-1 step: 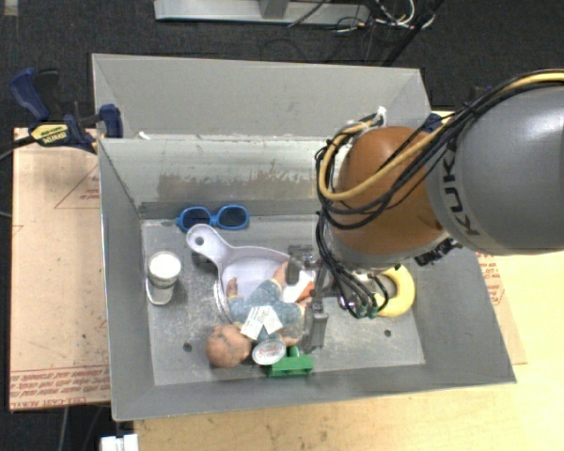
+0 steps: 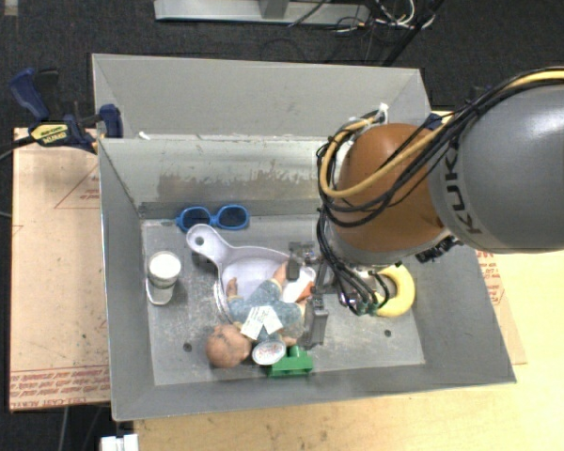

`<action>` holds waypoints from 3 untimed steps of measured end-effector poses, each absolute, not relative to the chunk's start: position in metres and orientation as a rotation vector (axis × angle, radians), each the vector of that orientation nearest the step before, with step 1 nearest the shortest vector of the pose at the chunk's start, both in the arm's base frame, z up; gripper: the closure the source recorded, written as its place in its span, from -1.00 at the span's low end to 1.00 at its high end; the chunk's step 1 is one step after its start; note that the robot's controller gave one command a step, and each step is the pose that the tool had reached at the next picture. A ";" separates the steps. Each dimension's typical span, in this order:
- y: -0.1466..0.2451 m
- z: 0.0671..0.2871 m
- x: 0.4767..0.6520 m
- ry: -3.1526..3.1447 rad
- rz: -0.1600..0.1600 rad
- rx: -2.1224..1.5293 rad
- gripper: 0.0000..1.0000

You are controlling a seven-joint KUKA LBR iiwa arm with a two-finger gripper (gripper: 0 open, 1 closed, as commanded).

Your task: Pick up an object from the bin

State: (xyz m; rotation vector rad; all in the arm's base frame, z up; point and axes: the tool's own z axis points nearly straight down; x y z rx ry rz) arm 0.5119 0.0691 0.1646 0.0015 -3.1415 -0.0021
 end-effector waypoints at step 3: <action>0.122 0.076 0.485 -3.107 -0.002 0.466 1.00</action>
Offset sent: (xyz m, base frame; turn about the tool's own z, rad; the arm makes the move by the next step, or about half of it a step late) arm -0.0146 0.0478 -0.0946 -0.1043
